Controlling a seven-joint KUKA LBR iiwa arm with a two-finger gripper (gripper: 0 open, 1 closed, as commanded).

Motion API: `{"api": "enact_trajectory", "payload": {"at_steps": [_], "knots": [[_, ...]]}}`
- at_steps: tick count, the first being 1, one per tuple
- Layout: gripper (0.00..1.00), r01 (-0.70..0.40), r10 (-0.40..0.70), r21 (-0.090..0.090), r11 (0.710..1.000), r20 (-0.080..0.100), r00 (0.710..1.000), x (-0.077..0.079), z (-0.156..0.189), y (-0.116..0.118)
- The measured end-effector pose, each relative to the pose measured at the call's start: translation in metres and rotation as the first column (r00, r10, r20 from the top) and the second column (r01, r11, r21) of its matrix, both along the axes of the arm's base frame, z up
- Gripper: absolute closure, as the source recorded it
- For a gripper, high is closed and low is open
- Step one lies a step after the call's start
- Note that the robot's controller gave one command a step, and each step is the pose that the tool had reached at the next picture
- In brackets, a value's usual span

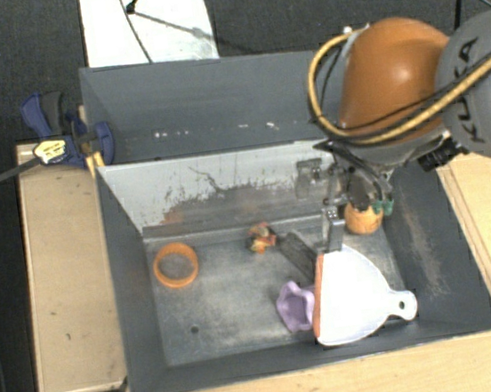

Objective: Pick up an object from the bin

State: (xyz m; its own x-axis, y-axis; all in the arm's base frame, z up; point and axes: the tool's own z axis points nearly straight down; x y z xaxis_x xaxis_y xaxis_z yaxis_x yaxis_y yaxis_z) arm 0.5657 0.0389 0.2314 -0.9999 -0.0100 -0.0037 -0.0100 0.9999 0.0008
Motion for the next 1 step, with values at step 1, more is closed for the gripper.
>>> {"api": "enact_trajectory", "payload": {"at_steps": [1], "knots": [[0.0,-0.06,0.06,0.0,0.998,0.004,0.998,-0.0215,-0.0465,-0.0077]]}}
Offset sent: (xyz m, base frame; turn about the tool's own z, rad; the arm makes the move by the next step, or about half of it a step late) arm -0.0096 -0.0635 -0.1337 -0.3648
